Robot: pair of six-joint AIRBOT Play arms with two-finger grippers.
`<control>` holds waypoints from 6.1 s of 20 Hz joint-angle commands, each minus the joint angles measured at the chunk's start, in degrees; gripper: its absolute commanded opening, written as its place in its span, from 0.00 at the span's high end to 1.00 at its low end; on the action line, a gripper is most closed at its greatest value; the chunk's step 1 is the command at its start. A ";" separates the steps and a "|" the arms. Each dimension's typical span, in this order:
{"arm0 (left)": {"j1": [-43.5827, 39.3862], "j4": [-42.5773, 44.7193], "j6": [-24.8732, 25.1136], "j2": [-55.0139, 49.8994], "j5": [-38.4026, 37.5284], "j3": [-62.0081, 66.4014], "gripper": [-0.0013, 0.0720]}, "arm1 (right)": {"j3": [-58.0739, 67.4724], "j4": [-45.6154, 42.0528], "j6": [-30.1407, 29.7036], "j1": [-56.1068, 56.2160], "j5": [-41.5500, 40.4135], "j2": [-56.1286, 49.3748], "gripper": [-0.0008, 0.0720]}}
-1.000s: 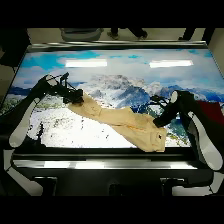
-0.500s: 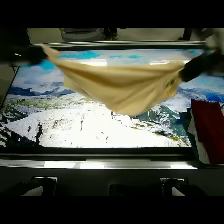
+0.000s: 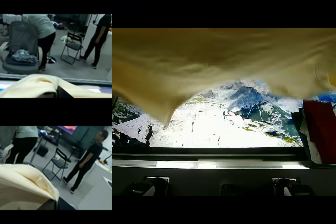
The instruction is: Fold the shirts.
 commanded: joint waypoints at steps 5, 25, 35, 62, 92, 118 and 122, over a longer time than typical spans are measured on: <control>0.02 5.79 2.51 -10.08 -6.27 -9.51 0.95 | -0.22 -0.81 0.81 -0.02 24.68 -13.60 0.93; 15.39 -19.82 11.93 -44.94 -19.04 -22.58 0.09 | -4.92 20.90 2.12 -14.34 24.37 -52.26 0.20; 24.00 -25.79 18.78 -22.62 -5.57 -73.26 0.24 | -9.66 16.48 -3.72 -21.53 40.57 -51.98 0.23; 23.87 -26.80 19.78 -20.39 -5.29 -55.56 0.95 | -28.20 38.14 -12.59 -21.42 20.87 -48.96 0.93; 18.40 -21.16 19.17 -32.81 -8.13 -24.90 0.95 | -7.43 8.55 -5.57 -5.20 20.06 -42.73 0.93; 21.11 -18.97 18.53 -54.12 -28.55 -25.46 0.41 | -24.65 13.03 -0.50 -3.39 25.44 -51.56 0.51; 24.11 -15.10 18.08 -46.40 -29.64 -30.67 0.38 | -21.59 4.39 -4.92 -4.11 40.35 -50.03 0.39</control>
